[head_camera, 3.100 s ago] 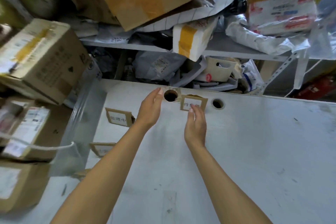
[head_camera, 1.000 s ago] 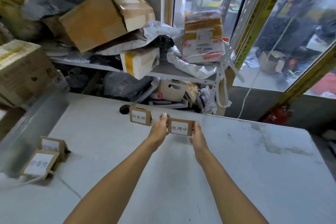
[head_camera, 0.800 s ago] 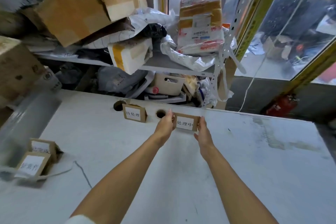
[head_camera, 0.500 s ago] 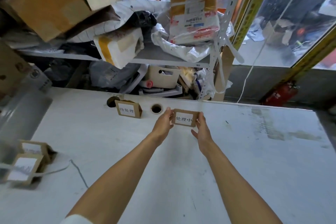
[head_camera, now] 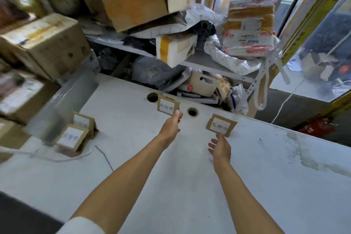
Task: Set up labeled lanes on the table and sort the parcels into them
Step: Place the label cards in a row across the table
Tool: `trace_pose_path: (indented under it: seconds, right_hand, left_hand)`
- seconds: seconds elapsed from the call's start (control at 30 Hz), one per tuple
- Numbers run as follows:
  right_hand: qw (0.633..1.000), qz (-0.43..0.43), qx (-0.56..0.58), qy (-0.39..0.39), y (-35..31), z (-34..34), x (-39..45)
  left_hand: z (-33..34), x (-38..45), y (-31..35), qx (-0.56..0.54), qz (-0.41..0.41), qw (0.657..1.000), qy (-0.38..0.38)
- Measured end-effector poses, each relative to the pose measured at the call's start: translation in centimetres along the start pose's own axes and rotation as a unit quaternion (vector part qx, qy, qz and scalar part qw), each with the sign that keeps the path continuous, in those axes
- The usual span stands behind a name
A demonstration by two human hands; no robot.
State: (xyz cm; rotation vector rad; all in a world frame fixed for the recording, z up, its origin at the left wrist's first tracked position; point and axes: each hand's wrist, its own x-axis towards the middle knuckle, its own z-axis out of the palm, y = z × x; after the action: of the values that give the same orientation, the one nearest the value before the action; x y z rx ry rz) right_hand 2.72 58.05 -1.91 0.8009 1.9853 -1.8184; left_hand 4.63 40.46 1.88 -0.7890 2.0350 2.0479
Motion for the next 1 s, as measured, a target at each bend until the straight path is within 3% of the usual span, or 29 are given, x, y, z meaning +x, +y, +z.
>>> trace_pose_path:
  seconds: [0.37,0.53,0.73,1.0]
  right_hand:
    - [0.977,-0.02,-0.099,-0.189,2.9,20.1,-12.0]
    - [0.963,-0.018,-0.111,-0.244,3.8,28.8,-15.9]
    - [0.952,0.015,-0.149,-0.267,5.0,36.3,-19.1]
    - [0.952,0.005,-0.155,-0.263,5.0,39.6,-20.6]
  left_hand:
    - [-21.5,-4.7,-0.9,0.008,0.053,0.983,0.178]
    - [-30.6,-5.2,-2.2,0.009,0.026,0.972,0.233]
    - [-38.1,-4.2,-3.5,0.022,0.02,0.974,0.224]
    - [-39.8,-2.9,-4.6,0.054,-0.019,0.982,0.178]
